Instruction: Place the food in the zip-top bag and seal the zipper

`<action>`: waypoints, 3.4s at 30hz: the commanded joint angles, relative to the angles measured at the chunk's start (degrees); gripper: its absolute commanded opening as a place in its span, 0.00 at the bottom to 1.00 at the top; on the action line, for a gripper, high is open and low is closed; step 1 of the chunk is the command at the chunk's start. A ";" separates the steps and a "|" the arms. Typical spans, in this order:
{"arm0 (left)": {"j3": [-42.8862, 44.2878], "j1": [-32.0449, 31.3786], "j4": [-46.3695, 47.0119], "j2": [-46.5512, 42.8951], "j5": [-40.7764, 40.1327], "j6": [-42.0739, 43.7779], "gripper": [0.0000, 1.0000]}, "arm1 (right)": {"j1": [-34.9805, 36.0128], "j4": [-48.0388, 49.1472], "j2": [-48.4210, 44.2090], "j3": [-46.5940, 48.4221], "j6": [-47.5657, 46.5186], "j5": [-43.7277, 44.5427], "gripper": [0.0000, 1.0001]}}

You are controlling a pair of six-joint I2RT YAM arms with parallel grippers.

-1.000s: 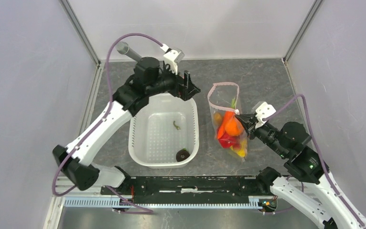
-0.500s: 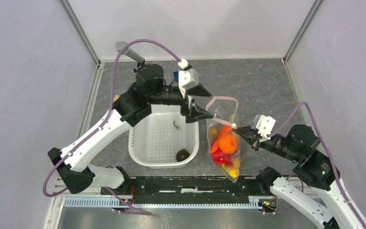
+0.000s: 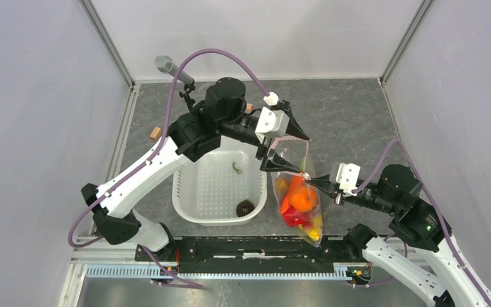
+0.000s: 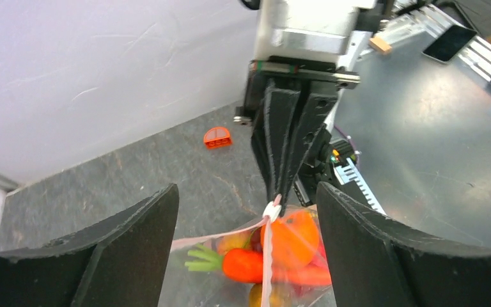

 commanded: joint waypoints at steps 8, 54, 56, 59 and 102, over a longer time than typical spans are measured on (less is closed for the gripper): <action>7.73 -5.89 -24.12 8.87 -3.04 15.54 0.70 | 0.18 4.88 -2.86 0.70 1.40 0.91 0.00; -2.68 -4.73 -19.14 3.01 -18.49 10.82 0.07 | 0.18 4.62 -7.98 -4.33 4.00 5.22 0.00; -3.65 -4.76 -16.15 1.93 -17.16 8.86 0.02 | 0.19 6.27 -7.84 -5.68 4.91 4.15 0.00; -3.22 -4.80 -12.00 1.51 -13.94 4.56 0.02 | 0.15 9.30 -6.77 -6.89 7.02 2.65 0.11; -27.12 0.08 -9.96 -16.32 -24.83 -0.91 0.03 | 0.21 15.80 -14.69 -11.64 13.97 48.09 0.00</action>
